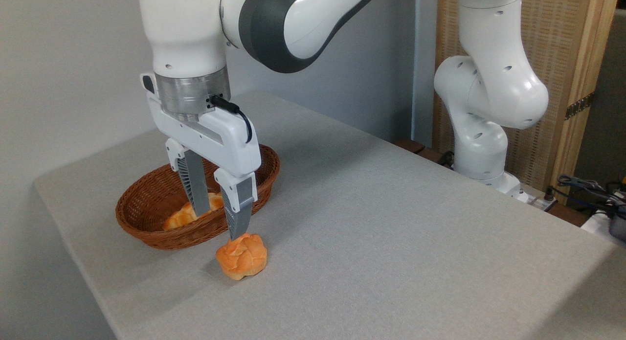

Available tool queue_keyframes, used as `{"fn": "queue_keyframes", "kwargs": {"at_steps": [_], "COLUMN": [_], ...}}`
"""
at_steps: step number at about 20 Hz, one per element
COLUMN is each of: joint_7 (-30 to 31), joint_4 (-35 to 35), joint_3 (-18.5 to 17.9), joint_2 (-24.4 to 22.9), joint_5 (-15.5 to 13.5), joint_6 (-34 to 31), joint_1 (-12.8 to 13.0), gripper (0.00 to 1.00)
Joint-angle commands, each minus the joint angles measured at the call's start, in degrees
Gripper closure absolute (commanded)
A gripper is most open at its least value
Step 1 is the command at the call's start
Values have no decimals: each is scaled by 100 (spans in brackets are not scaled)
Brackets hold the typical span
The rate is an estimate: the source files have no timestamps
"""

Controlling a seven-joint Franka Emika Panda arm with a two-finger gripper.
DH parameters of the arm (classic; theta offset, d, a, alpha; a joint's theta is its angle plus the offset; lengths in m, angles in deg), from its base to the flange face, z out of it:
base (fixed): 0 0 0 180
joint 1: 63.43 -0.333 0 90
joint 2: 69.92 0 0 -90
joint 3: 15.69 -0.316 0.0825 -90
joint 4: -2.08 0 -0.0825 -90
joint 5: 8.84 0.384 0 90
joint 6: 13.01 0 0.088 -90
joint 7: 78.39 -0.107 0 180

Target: Put bread into the basket

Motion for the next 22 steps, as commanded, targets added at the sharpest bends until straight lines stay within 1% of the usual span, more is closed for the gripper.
{"fn": "queue_keyframes", "kwargs": {"at_steps": [1, 7, 16, 19, 22], "joint_7": [126, 126, 64, 55, 38], "joint_4": [22, -4, -127, -215, -329], "joint_3": [-57, -40, 31, 144, 154], "joint_2": [-34, 1, 212, 291, 344], "joint_5": [99, 99, 37, 28, 54], "joint_6": [-106, -115, -123, -123, -123], "joint_1": [53, 62, 106, 114, 114], "gripper": [0, 0, 0, 0, 0]}}
